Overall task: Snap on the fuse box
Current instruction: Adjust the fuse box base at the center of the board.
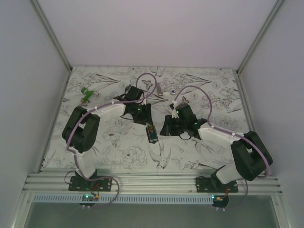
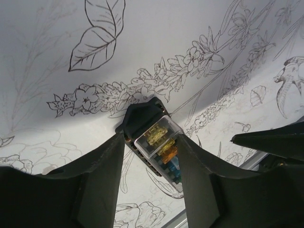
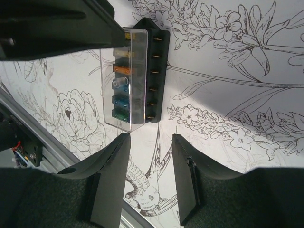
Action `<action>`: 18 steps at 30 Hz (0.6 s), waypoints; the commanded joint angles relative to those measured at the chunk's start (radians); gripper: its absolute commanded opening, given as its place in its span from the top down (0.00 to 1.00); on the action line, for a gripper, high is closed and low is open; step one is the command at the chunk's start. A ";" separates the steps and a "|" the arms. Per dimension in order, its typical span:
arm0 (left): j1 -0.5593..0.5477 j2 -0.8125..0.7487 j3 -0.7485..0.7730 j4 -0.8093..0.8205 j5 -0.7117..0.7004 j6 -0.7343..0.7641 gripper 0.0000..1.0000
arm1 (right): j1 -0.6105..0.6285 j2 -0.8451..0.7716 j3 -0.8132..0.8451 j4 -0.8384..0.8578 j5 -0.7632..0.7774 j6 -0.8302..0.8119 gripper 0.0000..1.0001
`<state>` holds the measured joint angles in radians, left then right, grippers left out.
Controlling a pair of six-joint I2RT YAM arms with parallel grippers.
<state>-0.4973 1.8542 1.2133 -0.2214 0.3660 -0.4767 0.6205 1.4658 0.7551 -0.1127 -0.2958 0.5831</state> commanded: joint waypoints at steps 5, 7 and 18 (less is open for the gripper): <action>0.046 0.071 -0.013 -0.049 0.066 -0.003 0.59 | 0.011 -0.020 -0.005 0.010 0.015 0.004 0.53; 0.064 0.073 -0.041 -0.045 0.077 -0.029 0.62 | 0.012 -0.017 -0.005 0.011 0.015 0.004 0.53; 0.118 -0.175 -0.345 0.060 -0.022 -0.271 0.65 | 0.020 -0.025 -0.007 0.018 0.019 0.007 0.53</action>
<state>-0.3904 1.7409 0.9924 -0.0929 0.4995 -0.6643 0.6262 1.4647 0.7479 -0.1120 -0.2928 0.5842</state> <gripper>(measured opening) 0.355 0.469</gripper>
